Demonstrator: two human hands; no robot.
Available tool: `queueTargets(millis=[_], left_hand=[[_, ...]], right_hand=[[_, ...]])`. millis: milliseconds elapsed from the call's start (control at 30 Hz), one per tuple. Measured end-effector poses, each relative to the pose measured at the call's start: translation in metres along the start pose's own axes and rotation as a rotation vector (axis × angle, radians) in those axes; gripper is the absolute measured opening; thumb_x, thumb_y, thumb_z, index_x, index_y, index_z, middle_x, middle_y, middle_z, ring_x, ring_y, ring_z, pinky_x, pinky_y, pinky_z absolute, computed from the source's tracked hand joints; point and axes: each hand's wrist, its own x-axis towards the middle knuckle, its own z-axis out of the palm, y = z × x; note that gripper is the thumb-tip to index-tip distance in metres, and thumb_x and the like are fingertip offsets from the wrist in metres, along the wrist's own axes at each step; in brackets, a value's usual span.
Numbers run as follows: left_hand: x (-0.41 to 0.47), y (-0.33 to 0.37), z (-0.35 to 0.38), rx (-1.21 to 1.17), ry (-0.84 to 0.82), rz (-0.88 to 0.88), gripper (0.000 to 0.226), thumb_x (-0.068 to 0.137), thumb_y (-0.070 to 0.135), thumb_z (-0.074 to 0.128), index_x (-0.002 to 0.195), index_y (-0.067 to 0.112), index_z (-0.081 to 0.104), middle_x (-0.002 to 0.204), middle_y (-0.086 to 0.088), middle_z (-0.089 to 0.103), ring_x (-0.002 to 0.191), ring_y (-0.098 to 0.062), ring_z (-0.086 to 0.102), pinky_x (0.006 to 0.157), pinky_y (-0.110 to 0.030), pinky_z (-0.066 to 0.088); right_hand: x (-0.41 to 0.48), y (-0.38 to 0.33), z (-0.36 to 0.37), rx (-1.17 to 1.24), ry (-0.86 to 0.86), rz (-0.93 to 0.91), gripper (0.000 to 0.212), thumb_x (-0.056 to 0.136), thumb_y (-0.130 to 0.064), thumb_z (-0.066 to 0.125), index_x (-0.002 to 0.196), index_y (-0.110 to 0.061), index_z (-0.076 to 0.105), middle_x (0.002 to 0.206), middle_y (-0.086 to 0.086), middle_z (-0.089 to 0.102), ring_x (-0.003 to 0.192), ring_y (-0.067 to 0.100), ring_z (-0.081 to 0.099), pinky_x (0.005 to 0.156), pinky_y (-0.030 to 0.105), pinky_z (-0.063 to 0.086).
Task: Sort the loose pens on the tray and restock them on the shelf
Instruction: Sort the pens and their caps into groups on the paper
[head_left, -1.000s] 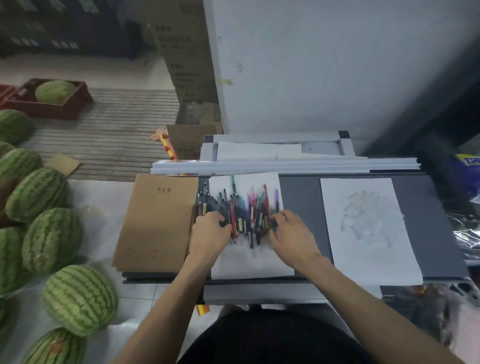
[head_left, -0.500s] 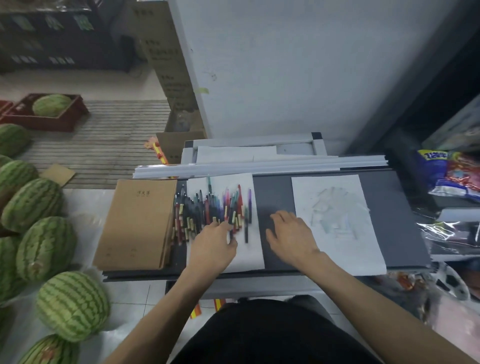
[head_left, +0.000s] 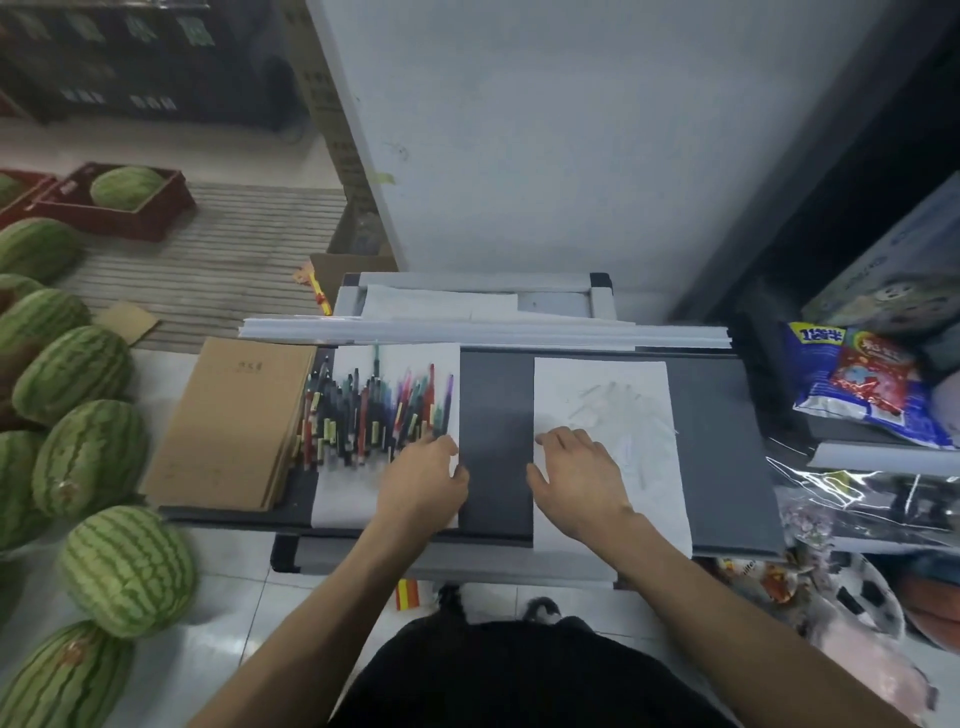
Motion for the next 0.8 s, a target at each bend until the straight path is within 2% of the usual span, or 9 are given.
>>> queueTargets(millis=[67, 167, 300, 400, 467, 633, 800], left_hand=[[0.003, -0.001, -0.003, -0.023, -0.003, -0.031, 0.033, 0.1, 0.029, 0.053, 0.128, 0.015, 0.064, 0.124, -0.003, 0.067, 0.104, -0.024, 0.065, 0.086, -0.037, 0.054], [0.017, -0.006, -0.007, -0.004, 0.002, -0.056, 0.016, 0.097, 0.025, 0.051, 0.102, 0.013, 0.061, 0.103, -0.009, 0.069, 0.083, -0.027, 0.06, 0.071, -0.036, 0.051], [0.051, -0.005, -0.021, 0.01, 0.031, -0.042, 0.013, 0.095, 0.017, 0.052, 0.097, 0.008, 0.061, 0.087, -0.008, 0.061, 0.081, -0.032, 0.062, 0.072, -0.038, 0.055], [0.079, -0.006, -0.027, 0.025, -0.002, -0.012, 0.013, 0.094, 0.014, 0.054, 0.098, 0.005, 0.062, 0.095, -0.013, 0.066, 0.093, -0.037, 0.067, 0.075, -0.039, 0.056], [0.095, -0.01, -0.027, 0.048, -0.024, 0.008, 0.016, 0.097, 0.018, 0.055, 0.098, 0.005, 0.063, 0.102, -0.016, 0.069, 0.097, -0.036, 0.067, 0.072, -0.036, 0.051], [0.116, -0.018, -0.02, 0.089, -0.09, 0.036, 0.033, 0.103, 0.03, 0.054, 0.114, 0.002, 0.066, 0.109, -0.017, 0.068, 0.104, -0.037, 0.067, 0.075, -0.037, 0.051], [0.124, -0.018, -0.015, 0.167, -0.068, 0.091, 0.028, 0.105, 0.027, 0.05, 0.117, 0.006, 0.065, 0.116, -0.017, 0.066, 0.112, -0.036, 0.063, 0.095, -0.039, 0.05]], right_hand=[[0.004, 0.002, -0.004, -0.006, -0.009, -0.004, 0.045, 0.104, -0.039, 0.039, 0.14, -0.015, 0.055, 0.139, 0.001, 0.057, 0.128, 0.023, 0.05, 0.109, 0.038, 0.04], [0.011, 0.001, -0.005, -0.022, -0.005, 0.005, 0.045, 0.103, -0.037, 0.04, 0.14, -0.015, 0.055, 0.139, 0.002, 0.058, 0.129, 0.024, 0.05, 0.108, 0.039, 0.041], [0.019, 0.001, -0.002, -0.032, -0.005, 0.07, 0.042, 0.1, -0.033, 0.044, 0.137, -0.016, 0.056, 0.136, 0.002, 0.059, 0.127, 0.024, 0.051, 0.105, 0.038, 0.041], [0.021, -0.001, 0.001, -0.056, -0.006, 0.137, 0.041, 0.097, -0.03, 0.046, 0.135, -0.017, 0.056, 0.135, 0.001, 0.059, 0.127, 0.024, 0.05, 0.105, 0.038, 0.04], [0.022, -0.003, 0.003, -0.086, 0.0, 0.187, 0.041, 0.095, -0.029, 0.047, 0.134, -0.018, 0.057, 0.134, 0.001, 0.06, 0.127, 0.024, 0.049, 0.105, 0.038, 0.039], [0.02, -0.011, 0.012, -0.103, 0.033, 0.255, 0.041, 0.094, -0.028, 0.049, 0.131, -0.017, 0.06, 0.13, 0.002, 0.063, 0.126, 0.024, 0.05, 0.103, 0.038, 0.039], [0.021, -0.012, 0.02, -0.039, 0.133, 0.296, 0.037, 0.084, -0.022, 0.063, 0.118, -0.013, 0.07, 0.114, 0.004, 0.071, 0.114, 0.027, 0.059, 0.094, 0.042, 0.046]])
